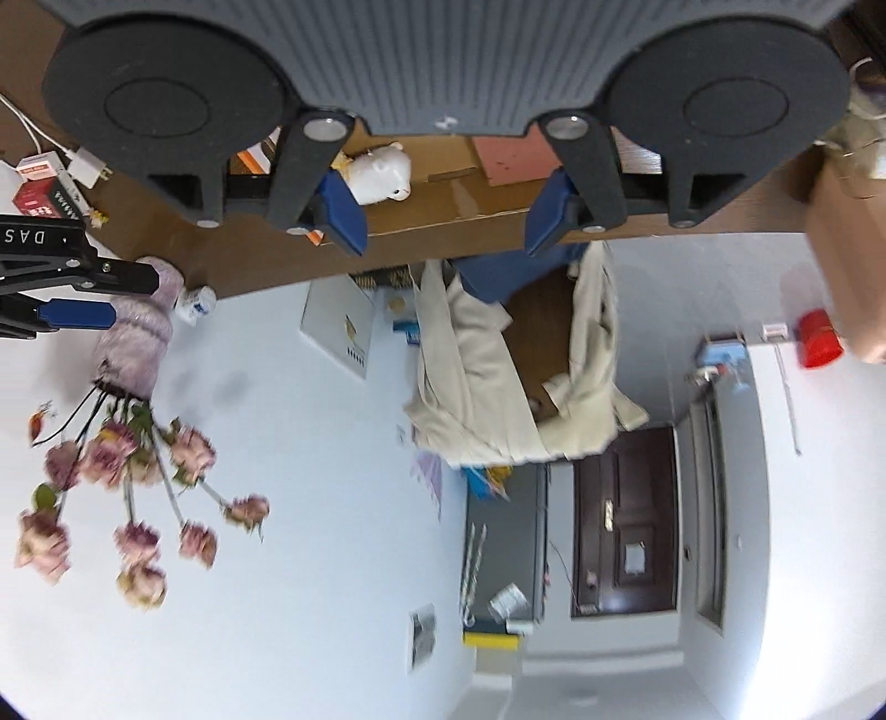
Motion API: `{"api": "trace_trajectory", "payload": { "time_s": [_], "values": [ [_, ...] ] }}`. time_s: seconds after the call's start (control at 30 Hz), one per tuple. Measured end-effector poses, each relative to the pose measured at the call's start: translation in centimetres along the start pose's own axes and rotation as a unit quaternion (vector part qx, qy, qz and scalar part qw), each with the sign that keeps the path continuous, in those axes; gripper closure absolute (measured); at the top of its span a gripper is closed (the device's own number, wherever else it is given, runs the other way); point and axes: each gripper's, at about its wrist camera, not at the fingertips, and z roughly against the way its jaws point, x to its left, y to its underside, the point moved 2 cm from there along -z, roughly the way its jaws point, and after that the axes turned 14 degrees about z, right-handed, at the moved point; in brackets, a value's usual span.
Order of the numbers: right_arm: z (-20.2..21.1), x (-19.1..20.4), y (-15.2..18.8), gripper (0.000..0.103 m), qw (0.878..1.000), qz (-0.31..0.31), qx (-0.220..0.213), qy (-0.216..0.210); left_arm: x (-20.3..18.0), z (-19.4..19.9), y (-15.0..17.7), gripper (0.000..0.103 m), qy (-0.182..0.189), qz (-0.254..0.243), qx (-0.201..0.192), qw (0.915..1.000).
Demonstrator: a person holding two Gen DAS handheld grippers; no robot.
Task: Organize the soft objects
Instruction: 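Lift the plush toy into the box and release it from the left tool, then grasp the clear plastic bag with the left tool while the right tool grasps the white round sponge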
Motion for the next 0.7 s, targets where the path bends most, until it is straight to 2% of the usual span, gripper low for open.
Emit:
{"api": "trace_trajectory", "payload": {
  "time_s": [0.17, 0.33, 0.4, 0.6, 0.7],
  "values": [
    [6.5, 2.6, 2.2, 0.029, 0.999, 0.011, -0.039, -0.026, 0.1, 7.9, 3.4, 0.024, -0.008, -0.022, -0.053, 0.9983],
    [11.6, 5.6, 6.2, 0.025, 0.996, 0.006, -0.068, -0.055, 0.6, 14.8, 9.4, 0.019, -0.006, -0.032, -0.096, 0.9948],
    [13.6, 6.9, 8.4, 0.018, 0.994, 0.005, -0.084, -0.064, 0.9, 17.1, 12.3, 0.015, -0.006, -0.031, -0.111, 0.9933],
    [18.6, 11.2, 14.8, 0.014, 0.992, -0.014, -0.105, -0.067, 1.9, 21.9, 19.9, 0.007, -0.021, -0.029, -0.124, 0.9917],
    [20.1, 13.4, 18.1, 0.012, 0.991, -0.020, -0.113, -0.062, 2.4, 23.3, 23.3, 0.005, -0.029, -0.012, -0.113, 0.9931]
  ]
}}
